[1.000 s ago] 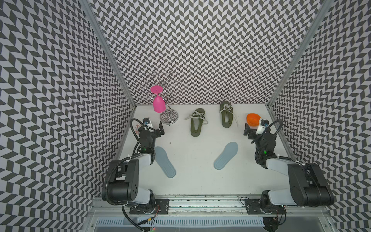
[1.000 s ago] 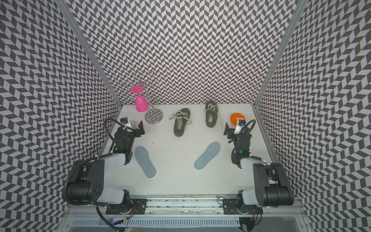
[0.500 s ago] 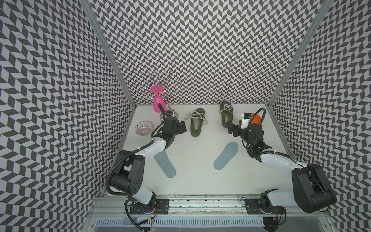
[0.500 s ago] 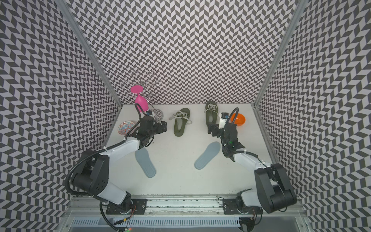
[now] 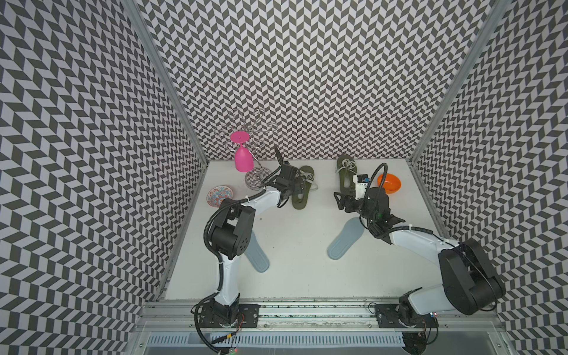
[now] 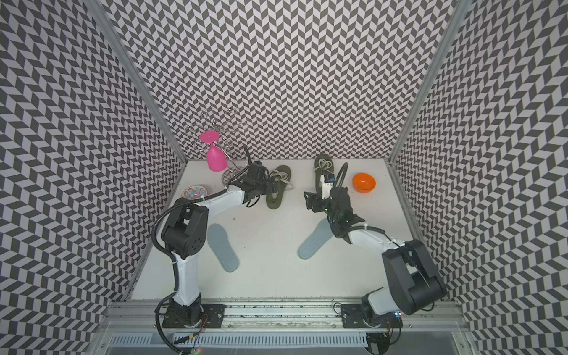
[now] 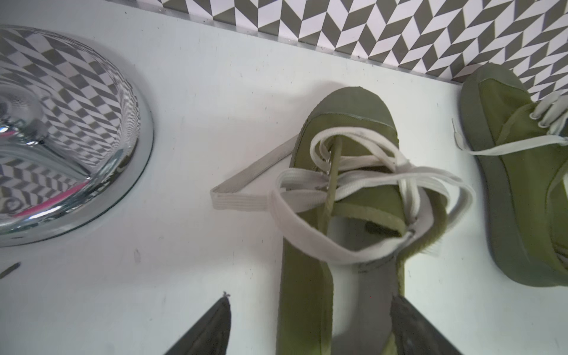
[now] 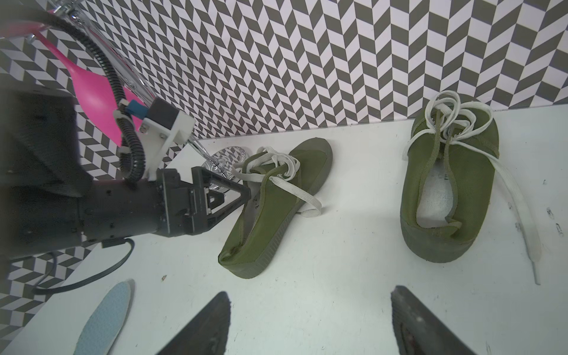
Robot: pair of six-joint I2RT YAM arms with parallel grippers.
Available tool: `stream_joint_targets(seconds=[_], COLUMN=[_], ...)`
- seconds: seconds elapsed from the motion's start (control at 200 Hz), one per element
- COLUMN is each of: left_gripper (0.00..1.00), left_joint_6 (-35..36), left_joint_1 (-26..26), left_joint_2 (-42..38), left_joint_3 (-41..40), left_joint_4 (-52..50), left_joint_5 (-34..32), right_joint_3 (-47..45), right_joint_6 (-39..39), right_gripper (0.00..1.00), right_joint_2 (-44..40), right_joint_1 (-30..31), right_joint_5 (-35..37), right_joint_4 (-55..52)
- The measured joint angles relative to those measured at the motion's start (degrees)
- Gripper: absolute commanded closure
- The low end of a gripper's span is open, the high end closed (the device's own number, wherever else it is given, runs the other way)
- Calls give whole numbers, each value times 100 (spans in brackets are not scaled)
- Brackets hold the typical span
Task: Insert the insole into the shoe
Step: Move the shoe to the center of the board.
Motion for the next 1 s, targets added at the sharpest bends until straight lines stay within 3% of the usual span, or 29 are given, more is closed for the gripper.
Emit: stream_joint_targets(seconds=[0.18, 0.345, 0.481, 0.656, 0.801, 1.001], left_gripper=[52, 100, 100, 100, 100, 100], left_joint_6=[55, 267, 297, -341, -841, -1329], left_joint_1=[0, 7, 11, -146, -605, -1320], left_joint_2=[389, 442, 273, -688, -1222, -1320], left_joint_3=[319, 378, 291, -1130, -1902, -2074], left_joint_4=[-223, -404, -365, 186, 479, 695], left_joint_5=[4, 240, 758, 1268, 1088, 584], right_joint_3=[46, 280, 647, 739, 743, 782], right_joint_6=[0, 7, 94, 476, 673, 793], right_gripper=[21, 21, 21, 24, 27, 28], right_joint_2=[17, 138, 361, 496, 721, 916], right_joint_1=[20, 109, 385, 739, 861, 1019], right_joint_5=[-26, -120, -240, -306, -339, -341], right_joint_4=[-98, -234, -654, -1086, -1436, -1932])
